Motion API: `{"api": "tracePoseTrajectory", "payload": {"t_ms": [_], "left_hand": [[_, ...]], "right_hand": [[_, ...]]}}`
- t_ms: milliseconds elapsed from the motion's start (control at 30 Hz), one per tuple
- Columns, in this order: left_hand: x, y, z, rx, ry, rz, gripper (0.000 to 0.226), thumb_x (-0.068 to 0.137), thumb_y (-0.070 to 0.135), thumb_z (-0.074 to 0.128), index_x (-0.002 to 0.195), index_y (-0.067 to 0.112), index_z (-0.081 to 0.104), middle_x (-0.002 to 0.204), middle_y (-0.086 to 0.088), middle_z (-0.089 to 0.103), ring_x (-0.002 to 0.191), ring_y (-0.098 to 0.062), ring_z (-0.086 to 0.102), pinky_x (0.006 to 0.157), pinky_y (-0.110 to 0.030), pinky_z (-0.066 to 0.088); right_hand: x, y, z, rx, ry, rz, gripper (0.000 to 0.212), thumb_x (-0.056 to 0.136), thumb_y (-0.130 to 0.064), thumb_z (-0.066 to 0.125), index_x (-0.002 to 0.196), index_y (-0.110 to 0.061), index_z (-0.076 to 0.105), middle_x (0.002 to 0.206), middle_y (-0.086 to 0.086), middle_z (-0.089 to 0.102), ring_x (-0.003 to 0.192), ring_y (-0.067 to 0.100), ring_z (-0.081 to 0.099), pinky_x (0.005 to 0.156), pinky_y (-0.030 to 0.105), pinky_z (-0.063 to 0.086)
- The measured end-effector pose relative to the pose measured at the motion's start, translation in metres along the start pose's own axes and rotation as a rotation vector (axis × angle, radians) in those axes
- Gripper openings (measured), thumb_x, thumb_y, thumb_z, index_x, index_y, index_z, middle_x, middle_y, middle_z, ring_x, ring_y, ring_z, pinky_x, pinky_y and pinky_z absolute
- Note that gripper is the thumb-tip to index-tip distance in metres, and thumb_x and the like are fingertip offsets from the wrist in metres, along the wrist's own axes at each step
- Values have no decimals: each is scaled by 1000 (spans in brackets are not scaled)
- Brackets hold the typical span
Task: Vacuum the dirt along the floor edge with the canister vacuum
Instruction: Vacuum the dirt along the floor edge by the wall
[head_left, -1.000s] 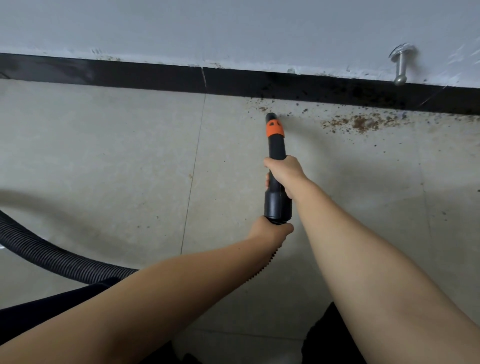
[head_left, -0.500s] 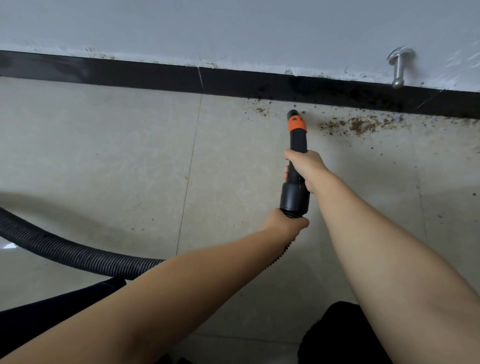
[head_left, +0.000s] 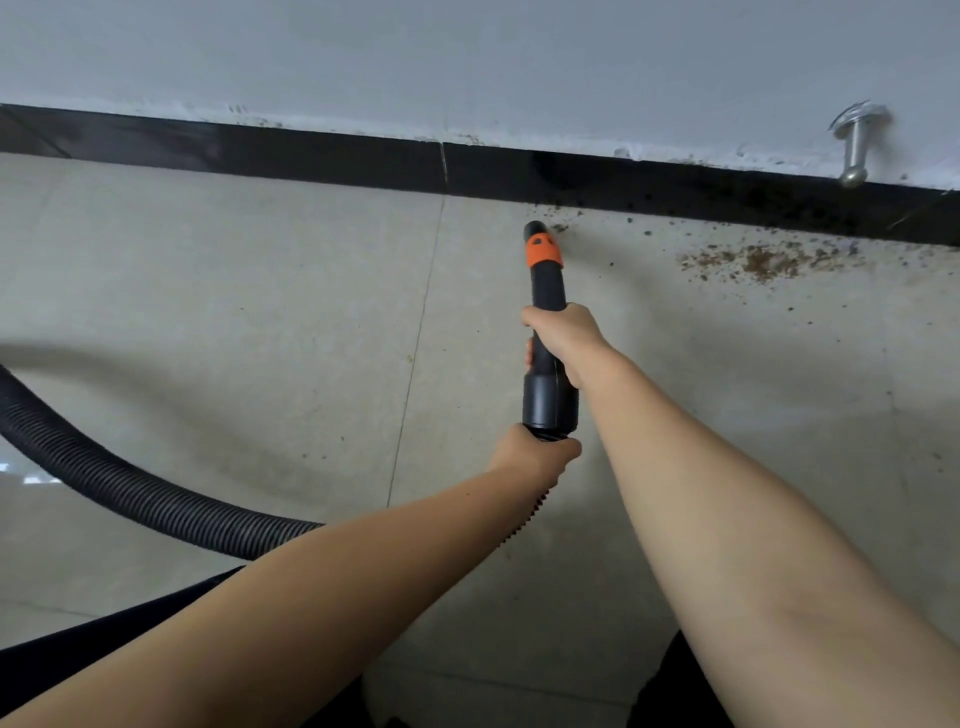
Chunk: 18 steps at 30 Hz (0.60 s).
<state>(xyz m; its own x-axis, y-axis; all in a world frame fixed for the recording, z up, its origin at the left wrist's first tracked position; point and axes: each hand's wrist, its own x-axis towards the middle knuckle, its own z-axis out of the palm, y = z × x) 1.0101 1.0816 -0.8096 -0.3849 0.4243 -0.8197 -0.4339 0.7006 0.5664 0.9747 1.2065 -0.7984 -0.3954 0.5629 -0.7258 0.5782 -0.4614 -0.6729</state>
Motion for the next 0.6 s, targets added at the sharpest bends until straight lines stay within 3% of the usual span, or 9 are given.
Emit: {"api": "tracePoseTrajectory", "payload": {"t_ms": [167,300,600], "left_hand": [[2,13,21,71,-104,17,17,78,14,64,90,17,53,73,-4,57,68,-20,54,70,-33,51],[1,19,32,72,-134,19,15,79,15,64,89,18,54,73,-5,57,65,-20,53,67,-31,49],[7,13,10,-33,0,13,12,80,12,62,78,18,51,75,-9,52,69,-22,49,67,-31,44]], "right_hand": [[3,2,-38,55,131,24,10,84,-8,56,89,-8,48,60,8,51,42,20,48,47,26,47],[6,2,-56,85,178,40,10,85,-8,57,87,-9,47,63,8,51,44,20,49,49,27,47],[16,-10,-8,-25,31,-15,10,82,-7,55,85,-9,46,56,8,50,38,20,48,47,26,46]]}}
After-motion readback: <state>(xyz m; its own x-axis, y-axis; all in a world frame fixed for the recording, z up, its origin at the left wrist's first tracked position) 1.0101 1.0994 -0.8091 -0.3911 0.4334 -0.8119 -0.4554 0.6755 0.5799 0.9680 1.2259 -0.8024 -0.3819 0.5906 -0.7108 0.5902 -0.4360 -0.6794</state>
